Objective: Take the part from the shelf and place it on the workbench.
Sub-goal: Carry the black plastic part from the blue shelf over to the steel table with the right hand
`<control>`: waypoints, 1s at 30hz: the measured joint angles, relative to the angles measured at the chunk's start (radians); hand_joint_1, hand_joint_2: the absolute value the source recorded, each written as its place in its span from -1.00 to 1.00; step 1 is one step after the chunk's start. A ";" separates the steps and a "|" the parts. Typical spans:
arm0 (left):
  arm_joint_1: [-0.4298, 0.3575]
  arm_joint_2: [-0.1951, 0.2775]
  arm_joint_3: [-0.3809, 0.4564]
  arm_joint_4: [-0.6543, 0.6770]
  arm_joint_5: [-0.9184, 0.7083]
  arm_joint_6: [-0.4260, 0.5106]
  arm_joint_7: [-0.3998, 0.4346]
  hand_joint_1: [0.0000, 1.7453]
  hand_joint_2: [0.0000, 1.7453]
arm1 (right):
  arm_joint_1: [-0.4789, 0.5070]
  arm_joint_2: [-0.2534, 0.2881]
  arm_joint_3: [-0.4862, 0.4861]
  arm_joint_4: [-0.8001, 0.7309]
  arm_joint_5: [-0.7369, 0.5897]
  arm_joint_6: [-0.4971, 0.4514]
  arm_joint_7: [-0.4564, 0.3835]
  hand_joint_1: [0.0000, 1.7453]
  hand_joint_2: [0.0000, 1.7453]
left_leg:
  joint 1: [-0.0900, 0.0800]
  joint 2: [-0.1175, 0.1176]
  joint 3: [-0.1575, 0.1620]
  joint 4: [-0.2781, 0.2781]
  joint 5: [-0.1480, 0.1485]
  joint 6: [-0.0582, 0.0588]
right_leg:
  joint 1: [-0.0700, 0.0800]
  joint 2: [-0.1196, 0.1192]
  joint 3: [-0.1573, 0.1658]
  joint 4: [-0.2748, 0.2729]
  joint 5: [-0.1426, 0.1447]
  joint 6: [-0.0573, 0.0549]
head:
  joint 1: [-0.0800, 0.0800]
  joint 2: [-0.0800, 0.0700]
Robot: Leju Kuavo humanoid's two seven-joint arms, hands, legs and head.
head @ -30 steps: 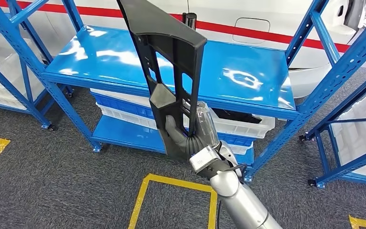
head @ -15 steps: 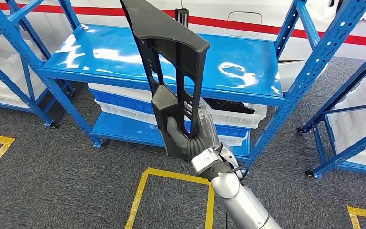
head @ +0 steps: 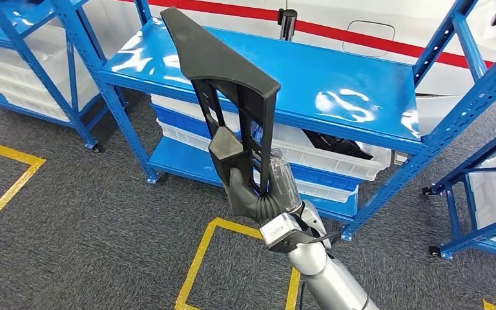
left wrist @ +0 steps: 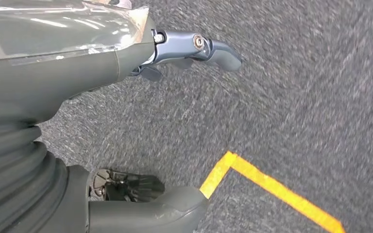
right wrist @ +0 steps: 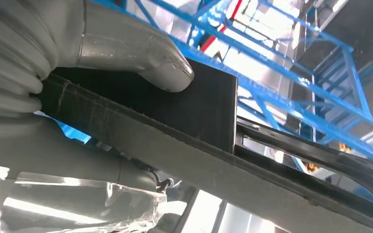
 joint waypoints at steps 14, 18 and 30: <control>0.012 0.014 0.005 0.000 0.002 -0.058 -0.030 -1.00 1.00 | 0.032 -0.004 0.001 0.004 -0.062 0.026 -0.039 1.00 1.00 | -0.001 -0.023 -0.110 0.171 -0.072 -0.051 | -0.011 0.021 0.121 -0.237 0.103 -0.005 | -0.007 0.000; 0.015 0.017 0.009 0.000 -0.006 -0.053 -0.030 -1.00 1.00 | 0.046 -0.004 0.001 0.004 -0.065 0.025 -0.045 1.00 1.00 | 0.007 0.003 -0.167 0.295 -0.100 -0.063 | -0.007 -0.023 0.121 -0.236 0.102 -0.007 | -0.008 0.000; 0.011 0.026 0.015 0.000 -0.016 -0.044 -0.053 -1.00 1.00 | 0.061 -0.009 -0.002 0.002 -0.079 0.020 -0.061 1.00 1.00 | -0.004 -0.003 -0.037 0.011 0.024 -0.003 | 0.002 -0.003 0.038 -0.050 -0.001 0.002 | -0.002 0.000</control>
